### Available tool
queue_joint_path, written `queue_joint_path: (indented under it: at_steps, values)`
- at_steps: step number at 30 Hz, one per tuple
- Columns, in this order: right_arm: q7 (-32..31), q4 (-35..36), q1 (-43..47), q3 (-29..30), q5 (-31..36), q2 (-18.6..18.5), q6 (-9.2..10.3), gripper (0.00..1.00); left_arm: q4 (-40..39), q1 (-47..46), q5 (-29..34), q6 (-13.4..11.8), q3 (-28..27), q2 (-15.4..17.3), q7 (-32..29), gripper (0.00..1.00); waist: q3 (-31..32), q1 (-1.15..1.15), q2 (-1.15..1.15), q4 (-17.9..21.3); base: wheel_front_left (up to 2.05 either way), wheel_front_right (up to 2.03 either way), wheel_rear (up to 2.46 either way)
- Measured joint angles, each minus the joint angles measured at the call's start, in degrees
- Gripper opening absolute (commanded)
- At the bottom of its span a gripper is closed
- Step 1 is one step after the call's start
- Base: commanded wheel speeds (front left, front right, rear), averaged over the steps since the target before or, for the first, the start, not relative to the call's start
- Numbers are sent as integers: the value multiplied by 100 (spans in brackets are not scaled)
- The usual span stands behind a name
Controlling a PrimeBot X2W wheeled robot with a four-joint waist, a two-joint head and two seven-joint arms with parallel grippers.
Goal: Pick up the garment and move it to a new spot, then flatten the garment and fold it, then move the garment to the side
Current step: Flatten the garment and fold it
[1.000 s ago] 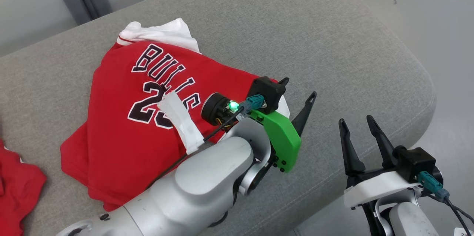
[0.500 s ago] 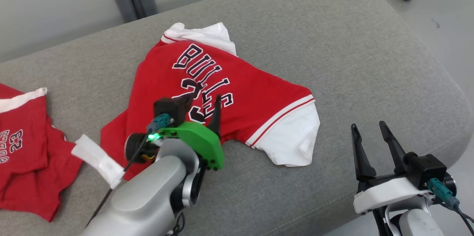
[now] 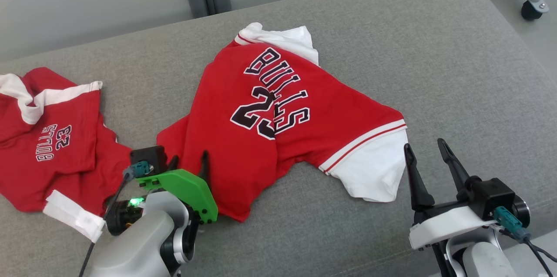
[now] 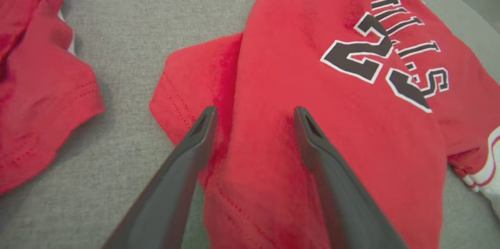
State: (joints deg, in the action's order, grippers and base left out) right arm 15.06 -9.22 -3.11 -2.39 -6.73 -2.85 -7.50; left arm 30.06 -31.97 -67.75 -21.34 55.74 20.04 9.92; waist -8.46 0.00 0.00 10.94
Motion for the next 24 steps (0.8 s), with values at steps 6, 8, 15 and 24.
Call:
queue_joint_path:
  at_steps: [6, 8, 15, 24]
  values:
    - [0, -10, -81, -43, 35, 1, 0, 100, 586, -88, -47, 99, 87, -166, -231, 100, -46, 0, 0, 48, 0, 0, 0]
    - [0, -9, -78, -9, 47, -1, 0, 100, 697, -115, -55, 253, 94, -194, -225, 0, -52, 0, 0, 79, 0, 0, 0]
    - [0, -15, 70, 154, 26, 0, 0, 100, 49, -229, 174, 359, -12, -107, 307, 0, 37, 0, 0, 112, 0, 0, 0]
    - [0, -7, 324, 245, -34, -2, 0, 100, -2809, 78, 933, -733, 82, 541, 416, 0, 249, 0, 0, -66, 0, 0, 0]
